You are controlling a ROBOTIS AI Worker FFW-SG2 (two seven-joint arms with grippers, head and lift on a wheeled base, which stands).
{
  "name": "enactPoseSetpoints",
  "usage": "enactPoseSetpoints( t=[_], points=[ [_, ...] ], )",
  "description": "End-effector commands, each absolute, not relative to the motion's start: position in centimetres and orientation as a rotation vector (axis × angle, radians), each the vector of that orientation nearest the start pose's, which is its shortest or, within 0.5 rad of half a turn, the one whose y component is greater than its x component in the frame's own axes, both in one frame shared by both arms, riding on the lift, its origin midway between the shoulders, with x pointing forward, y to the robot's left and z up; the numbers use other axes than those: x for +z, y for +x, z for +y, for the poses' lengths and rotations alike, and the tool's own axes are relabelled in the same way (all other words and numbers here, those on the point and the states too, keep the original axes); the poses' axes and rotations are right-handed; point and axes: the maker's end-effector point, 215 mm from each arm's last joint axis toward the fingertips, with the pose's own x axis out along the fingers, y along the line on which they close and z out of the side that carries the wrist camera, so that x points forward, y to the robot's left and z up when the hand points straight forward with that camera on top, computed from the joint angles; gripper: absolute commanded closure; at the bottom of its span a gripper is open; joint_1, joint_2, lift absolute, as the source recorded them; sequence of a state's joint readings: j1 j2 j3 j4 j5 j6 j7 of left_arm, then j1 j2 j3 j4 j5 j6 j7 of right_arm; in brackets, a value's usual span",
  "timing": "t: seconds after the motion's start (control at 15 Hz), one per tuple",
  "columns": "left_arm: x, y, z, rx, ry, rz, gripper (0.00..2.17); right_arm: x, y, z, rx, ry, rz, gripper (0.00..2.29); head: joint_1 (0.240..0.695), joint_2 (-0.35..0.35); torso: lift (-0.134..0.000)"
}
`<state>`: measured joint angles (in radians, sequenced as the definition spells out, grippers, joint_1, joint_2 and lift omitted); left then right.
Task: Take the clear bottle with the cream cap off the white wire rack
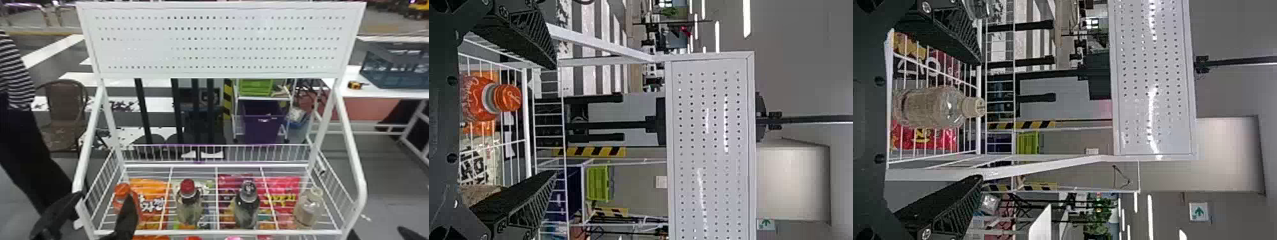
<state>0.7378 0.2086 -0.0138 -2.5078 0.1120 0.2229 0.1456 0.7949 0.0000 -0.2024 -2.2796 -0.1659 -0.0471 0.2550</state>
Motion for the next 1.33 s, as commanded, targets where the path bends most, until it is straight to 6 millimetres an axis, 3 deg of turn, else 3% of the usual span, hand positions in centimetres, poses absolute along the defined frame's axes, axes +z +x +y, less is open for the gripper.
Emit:
enactPoseSetpoints(
  t=[0.0, 0.2, 0.47, 0.73, 1.0, 1.13, 1.2, 1.27],
  points=[
    [-25.5, 38.9, 22.3, -0.036, 0.041, 0.049, 0.14, -34.7, 37.6, -27.0, 0.097, 0.024, 0.029, 0.09, 0.499, 0.0, 0.0],
    [-26.6, 38.9, 21.6, -0.044, 0.048, 0.084, 0.14, -39.4, 39.9, -26.4, 0.098, 0.051, 0.08, 0.09, 0.499, 0.0, 0.0],
    [-27.6, 39.3, 20.3, -0.059, 0.064, 0.126, 0.14, -42.7, 43.6, -24.9, 0.105, 0.043, 0.117, 0.1, 0.499, 0.0, 0.0],
    [-28.4, 39.4, 19.9, -0.065, 0.074, 0.149, 0.14, -44.0, 46.4, -24.3, 0.106, 0.039, 0.126, 0.12, 0.499, 0.0, 0.0],
    [-27.8, 39.3, 20.1, -0.065, 0.08, 0.142, 0.14, -43.0, 49.7, -24.4, 0.1, 0.018, 0.116, 0.12, 0.499, 0.0, 0.0],
    [-27.6, 39.2, 20.2, -0.063, 0.08, 0.14, 0.14, -43.7, 50.9, -24.2, 0.099, 0.012, 0.147, 0.12, 0.499, 0.0, 0.0],
    [-27.7, 39.1, 20.3, -0.061, 0.083, 0.143, 0.14, -43.4, 51.5, -24.1, 0.101, 0.006, 0.143, 0.17, 0.499, 0.0, 0.0],
    [-27.8, 39.1, 20.3, -0.062, 0.082, 0.144, 0.14, -43.9, 51.7, -24.2, 0.099, 0.009, 0.166, 0.36, 0.499, 0.0, 0.0]
  ],
)
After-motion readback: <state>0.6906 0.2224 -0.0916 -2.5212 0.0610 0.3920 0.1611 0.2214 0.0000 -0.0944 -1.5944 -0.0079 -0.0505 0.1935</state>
